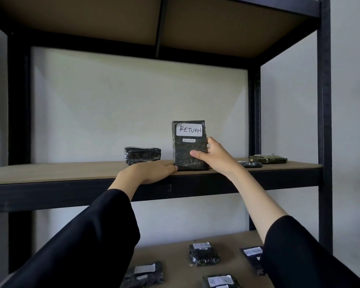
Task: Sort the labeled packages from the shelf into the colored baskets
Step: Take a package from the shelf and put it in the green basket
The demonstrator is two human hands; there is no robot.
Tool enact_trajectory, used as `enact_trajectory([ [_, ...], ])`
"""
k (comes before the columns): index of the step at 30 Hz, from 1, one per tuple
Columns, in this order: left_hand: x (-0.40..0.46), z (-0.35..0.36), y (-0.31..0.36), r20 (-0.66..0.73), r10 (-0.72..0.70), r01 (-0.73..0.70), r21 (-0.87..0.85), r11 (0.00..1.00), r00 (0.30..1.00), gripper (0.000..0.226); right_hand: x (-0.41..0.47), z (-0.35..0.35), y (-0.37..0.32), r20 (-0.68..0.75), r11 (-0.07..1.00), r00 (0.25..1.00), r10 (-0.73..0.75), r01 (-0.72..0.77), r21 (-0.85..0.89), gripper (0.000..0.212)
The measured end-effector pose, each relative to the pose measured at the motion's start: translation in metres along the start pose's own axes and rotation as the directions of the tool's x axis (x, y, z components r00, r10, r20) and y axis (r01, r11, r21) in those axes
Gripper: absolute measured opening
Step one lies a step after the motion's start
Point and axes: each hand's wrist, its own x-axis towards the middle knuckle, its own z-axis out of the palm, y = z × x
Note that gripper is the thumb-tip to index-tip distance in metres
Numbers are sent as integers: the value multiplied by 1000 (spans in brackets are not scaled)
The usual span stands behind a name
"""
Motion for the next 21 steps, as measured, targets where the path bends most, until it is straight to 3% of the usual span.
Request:
enact_trajectory([
  [3, -8, 2, -13, -85, -14, 24, 113, 993, 996, 48, -5, 2, -8, 20, 999, 1000, -3, 2, 32, 56],
  [6, -39, 5, -25, -276, 47, 31, 272, 962, 960, 44, -13, 16, -24, 33, 996, 999, -39, 37, 77, 51],
  [11, -107, -3, -82, -585, 200, 30, 359, 933, 786, 27, -32, 75, -70, 41, 981, 993, -112, 104, 165, 44],
  [15, -184, -17, -151, -735, 261, 58, 377, 924, 626, 32, -60, 146, -117, 23, 949, 987, -157, 144, 282, 40],
  [17, -231, -21, -188, -765, 203, 135, 354, 926, 612, 31, -82, 187, -145, 38, 920, 980, -193, 167, 355, 38],
  [21, -330, -18, -261, -733, 56, 283, 331, 900, 678, 35, -138, 282, -191, 181, 839, 964, -197, 70, 539, 34],
])
